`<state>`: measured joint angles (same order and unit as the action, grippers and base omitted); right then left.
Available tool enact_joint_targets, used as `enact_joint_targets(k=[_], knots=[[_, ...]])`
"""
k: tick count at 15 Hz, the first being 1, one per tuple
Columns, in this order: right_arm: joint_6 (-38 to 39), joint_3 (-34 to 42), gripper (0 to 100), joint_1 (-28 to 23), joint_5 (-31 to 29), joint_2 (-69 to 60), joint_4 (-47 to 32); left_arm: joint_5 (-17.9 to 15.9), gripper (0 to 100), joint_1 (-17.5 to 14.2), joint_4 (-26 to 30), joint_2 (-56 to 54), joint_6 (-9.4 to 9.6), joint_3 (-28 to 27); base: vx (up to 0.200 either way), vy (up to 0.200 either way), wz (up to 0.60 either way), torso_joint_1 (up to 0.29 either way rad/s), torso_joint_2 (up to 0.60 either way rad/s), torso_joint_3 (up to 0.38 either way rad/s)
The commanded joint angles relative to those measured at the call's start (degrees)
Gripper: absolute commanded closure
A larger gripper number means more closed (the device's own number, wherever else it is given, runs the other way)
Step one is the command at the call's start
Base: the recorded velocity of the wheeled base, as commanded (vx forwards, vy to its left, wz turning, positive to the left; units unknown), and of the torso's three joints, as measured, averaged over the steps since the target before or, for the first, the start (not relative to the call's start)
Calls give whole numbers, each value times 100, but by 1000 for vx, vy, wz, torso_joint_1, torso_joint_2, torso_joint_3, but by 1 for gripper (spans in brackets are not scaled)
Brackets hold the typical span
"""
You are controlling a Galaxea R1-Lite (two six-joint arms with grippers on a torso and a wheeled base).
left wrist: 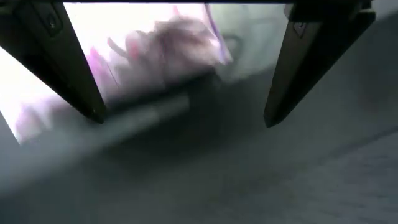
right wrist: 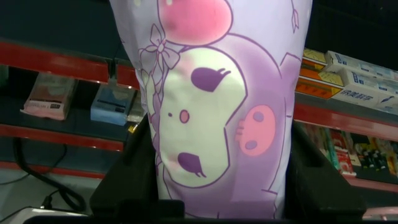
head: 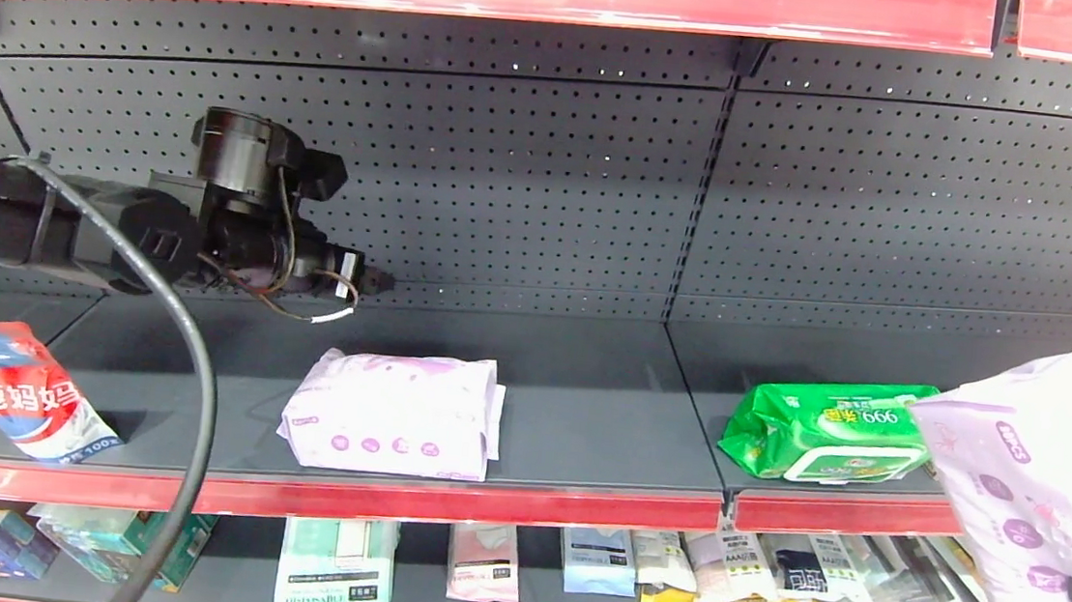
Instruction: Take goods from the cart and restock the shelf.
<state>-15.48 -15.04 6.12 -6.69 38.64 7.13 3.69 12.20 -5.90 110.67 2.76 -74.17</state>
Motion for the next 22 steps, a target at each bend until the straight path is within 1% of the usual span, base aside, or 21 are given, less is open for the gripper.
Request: enact_joint_targets(k=[1, 3, 4, 5, 6, 7, 8, 9, 10, 11, 12, 13, 15, 17, 18, 19, 20, 21, 22], knots=[[19, 80, 100, 3, 1, -41, -10, 307, 0, 37, -350, -362, -319, 447, 0, 0, 0, 0, 0, 0], [28, 186, 100, 3, 10, -111, -1, 299, 0, 37, -473, -1100, -636, 1238, 0, 0, 0, 0, 0, 0], [28, 186, 100, 3, 19, -111, -10, 299, 0, 54, -623, -1469, -697, 1695, 0, 0, 0, 0, 0, 0], [45, 195, 100, -6, 1, -111, -10, 334, 0, 54, -1027, -1812, -706, 2214, 0, 0, 0, 0, 0, 0], [63, 204, 100, -14, -34, -120, -10, 351, 0, 54, -1264, -1961, -706, 2451, 0, 0, 0, 0, 0, 0], [36, 239, 100, -102, -131, -147, -19, 413, 0, 54, -2082, -2497, -697, 3224, 0, 0, 0, 0, 0, 0], [28, 300, 100, -111, -139, -155, -19, 430, 0, 54, -2389, -2840, -689, 3602, 0, 0, 0, 0, 0, 0], [19, 406, 100, -93, -122, -164, -19, 386, 0, 54, -2600, -3438, -662, 4200, 0, 0, 0, 0, 0, 0], [28, 423, 100, -111, -131, -164, -19, 334, 0, 54, -2592, -4027, -636, 4639, 0, 0, 0, 0, 0, 0], [28, 414, 100, -111, -131, -164, -19, 299, 0, 63, -2565, -4361, -627, 4886, 0, 0, 0, 0, 0, 0], [28, 414, 100, -120, -148, -147, -19, 88, 0, 124, -2407, -5108, -601, 5430, 0, 0, 0, 0, 0, 0], [28, 441, 100, -129, -139, -155, -19, 70, 0, 124, -2126, -5573, -601, 5633, 0, 0, 0, 0, 0, 0], [36, 388, 100, -102, -60, -129, -10, 53, 0, 124, -992, -6567, -592, 5756, 0, 0, 0, 0, 0, 0], [36, 397, 100, -111, 28, -32, -19, 53, 0, 124, -289, -7208, -592, 5773, 0, 0, 0, 0, 0, 0], [36, 379, 100, -111, 54, 117, -1, 53, 0, 124, 151, -7630, -592, 5773, 0, 0, 0, 0, 0, 0], [36, 353, 100, -102, 98, 170, 25, 61, 0, 124, 362, -7841, -583, 5773, 0, 0, 600, -2, 7, 2], [36, 353, 100, -102, 98, 170, 25, 61, 0, 124, 362, -7841, -583, 5773, 0, 0, 600, 2, 7, 2], [45, 353, 100, -102, 186, 187, 16, 53, 0, 124, 625, -8157, -381, 5791, 0, 0, 600, -7, -2, 12], [45, 353, 100, -102, 230, 196, 16, 44, 0, 124, 695, -8316, -293, 5835, 0, 0, 600, 7, 2, 2]])
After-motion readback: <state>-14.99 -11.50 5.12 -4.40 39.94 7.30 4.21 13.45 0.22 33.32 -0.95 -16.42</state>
